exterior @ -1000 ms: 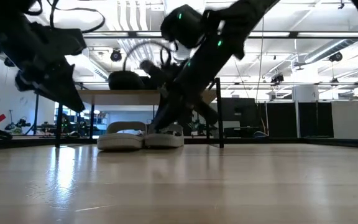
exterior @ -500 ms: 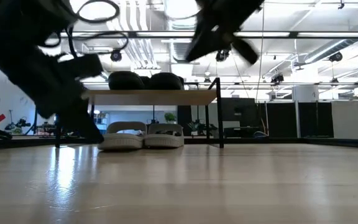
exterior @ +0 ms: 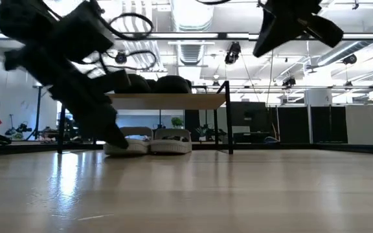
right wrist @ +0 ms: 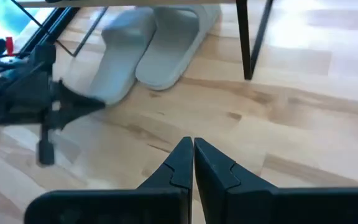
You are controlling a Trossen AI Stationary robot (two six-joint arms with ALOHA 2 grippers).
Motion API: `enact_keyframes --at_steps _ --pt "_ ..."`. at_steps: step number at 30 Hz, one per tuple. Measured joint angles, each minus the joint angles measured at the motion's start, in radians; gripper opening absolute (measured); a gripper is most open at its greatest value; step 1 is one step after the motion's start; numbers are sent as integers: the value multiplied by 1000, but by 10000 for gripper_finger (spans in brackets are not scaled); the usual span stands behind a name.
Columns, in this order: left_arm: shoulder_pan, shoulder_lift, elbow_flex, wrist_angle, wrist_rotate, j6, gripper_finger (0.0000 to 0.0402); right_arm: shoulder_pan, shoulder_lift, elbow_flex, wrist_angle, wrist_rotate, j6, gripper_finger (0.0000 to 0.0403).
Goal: Pick and place slides into the shelf
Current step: Adjust the gray slides under the shelf, then return to Home Position
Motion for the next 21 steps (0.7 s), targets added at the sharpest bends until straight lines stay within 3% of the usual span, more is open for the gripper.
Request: enact_keyframes --at_steps 10,17,21 --pt "175 -5 -5 27 36 149 0 3 16 -22 5 -7 42 8" --pt "148 -47 37 43 62 155 0 -1 16 -42 7 -26 42 8" --pt "82 -164 96 -110 64 130 0 -31 15 -75 19 -166 33 8"
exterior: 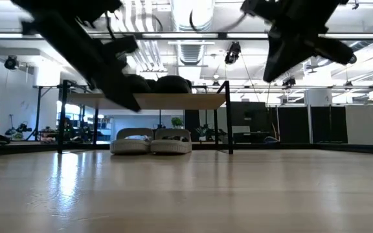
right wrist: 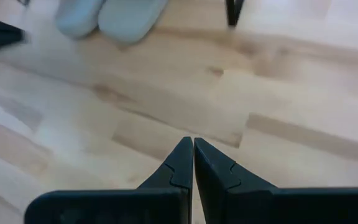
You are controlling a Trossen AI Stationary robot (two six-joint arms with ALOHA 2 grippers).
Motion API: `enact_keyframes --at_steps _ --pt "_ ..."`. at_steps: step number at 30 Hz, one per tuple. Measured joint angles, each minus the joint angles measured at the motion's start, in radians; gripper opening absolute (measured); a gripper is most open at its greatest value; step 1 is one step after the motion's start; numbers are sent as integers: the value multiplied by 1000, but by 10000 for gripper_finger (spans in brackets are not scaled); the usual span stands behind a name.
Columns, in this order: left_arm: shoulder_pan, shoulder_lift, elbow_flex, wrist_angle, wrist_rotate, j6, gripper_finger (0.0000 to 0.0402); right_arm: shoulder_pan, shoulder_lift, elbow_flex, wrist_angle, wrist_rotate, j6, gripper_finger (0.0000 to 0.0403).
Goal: Pick and place slides into the shelf
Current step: Return to Home Position
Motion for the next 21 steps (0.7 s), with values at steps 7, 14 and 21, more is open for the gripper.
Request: enact_keyframes --at_steps 7,14,21 --pt "-131 -251 53 -383 -9 -387 0 -70 -2 -97 292 -171 -162 8" --pt "-208 -421 52 -538 -37 -640 0 -150 0 -134 469 -196 -317 8" --pt "-211 -490 78 -764 -42 -795 0 -217 0 -149 463 -182 -432 8"
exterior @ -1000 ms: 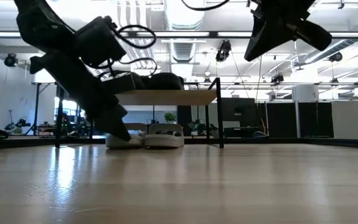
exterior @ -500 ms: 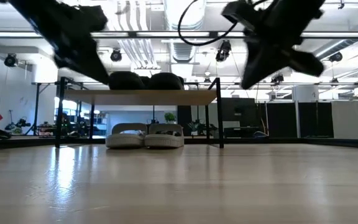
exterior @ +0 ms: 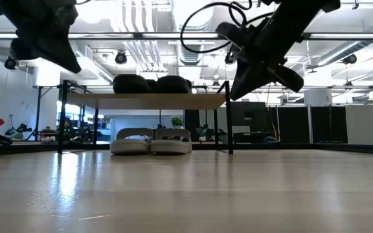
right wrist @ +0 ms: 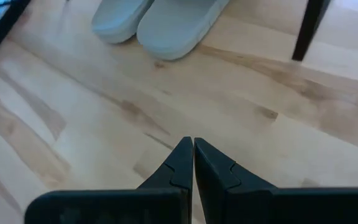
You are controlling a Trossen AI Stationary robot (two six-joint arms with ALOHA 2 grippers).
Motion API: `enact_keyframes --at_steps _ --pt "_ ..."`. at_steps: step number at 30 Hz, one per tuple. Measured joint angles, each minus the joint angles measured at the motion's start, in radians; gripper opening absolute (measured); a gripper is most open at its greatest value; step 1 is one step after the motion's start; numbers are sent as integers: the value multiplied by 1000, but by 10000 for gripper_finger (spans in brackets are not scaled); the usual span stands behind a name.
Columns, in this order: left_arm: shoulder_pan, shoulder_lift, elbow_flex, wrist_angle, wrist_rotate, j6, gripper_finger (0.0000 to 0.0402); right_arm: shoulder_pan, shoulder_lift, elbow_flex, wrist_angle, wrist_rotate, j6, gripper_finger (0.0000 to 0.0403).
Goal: Pick and place slides into the shelf
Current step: Return to Home Position
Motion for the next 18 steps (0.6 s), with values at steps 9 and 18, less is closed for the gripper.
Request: enact_keyframes --at_steps 9,18 --pt "0 -70 70 -26 -108 -26 0 -11 26 17 4 -29 -58 8" --pt "3 -101 84 279 -37 131 0 -2 -1 67 192 -210 -207 8"
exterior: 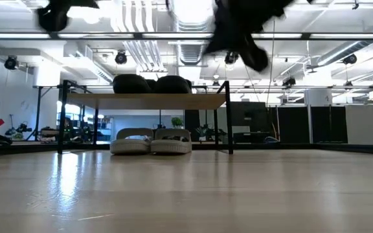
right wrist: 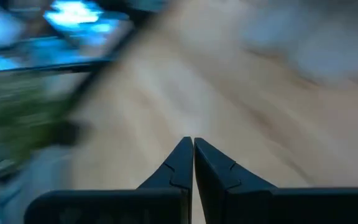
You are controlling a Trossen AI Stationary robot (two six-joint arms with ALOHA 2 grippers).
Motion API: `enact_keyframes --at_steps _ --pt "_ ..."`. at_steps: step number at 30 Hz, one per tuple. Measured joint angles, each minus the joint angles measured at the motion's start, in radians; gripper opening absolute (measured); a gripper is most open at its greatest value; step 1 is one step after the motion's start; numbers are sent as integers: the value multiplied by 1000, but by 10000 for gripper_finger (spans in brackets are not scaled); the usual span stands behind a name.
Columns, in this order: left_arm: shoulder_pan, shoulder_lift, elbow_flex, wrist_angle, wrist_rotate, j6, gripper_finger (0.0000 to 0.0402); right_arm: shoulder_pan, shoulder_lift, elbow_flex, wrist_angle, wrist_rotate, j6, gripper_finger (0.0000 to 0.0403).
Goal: Pick and place slides into the shelf
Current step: Return to Home Position
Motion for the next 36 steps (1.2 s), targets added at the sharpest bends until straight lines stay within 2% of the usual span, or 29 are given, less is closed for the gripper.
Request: enact_keyframes --at_steps 3,4,6,8,10,14,16,19,22,24,27,32,36 --pt "16 35 0 348 187 299 0 -9 -36 39 135 -143 -161 9" --pt "25 52 0 465 253 373 0 -15 -46 54 159 -194 -206 8" --pt "56 85 0 599 351 466 0 -29 -57 77 157 -274 -308 9" --pt "103 113 1 614 405 499 0 -45 -71 98 114 -295 -410 8" --pt "159 139 -4 581 446 492 0 -62 -86 126 18 -267 -421 9" --pt "238 183 -9 667 639 519 0 -81 -128 188 -185 -247 -266 9" --pt "268 199 -11 721 708 549 0 -71 -143 204 -221 -241 -269 9" --pt "322 202 -15 714 735 552 0 -30 -167 214 -232 -227 -362 9" --pt "372 186 -31 707 750 548 0 -19 -210 199 -255 -182 -354 9" --pt "393 162 -46 711 754 547 0 -36 -257 160 -317 -138 -329 9" --pt "412 106 -86 707 754 547 0 -77 -355 52 -337 -138 -307 9" --pt "438 -38 -181 677 754 520 0 -148 -601 -207 -111 -296 -327 9" --pt "460 -185 -275 646 724 494 0 -166 -784 -400 99 -313 -350 8"
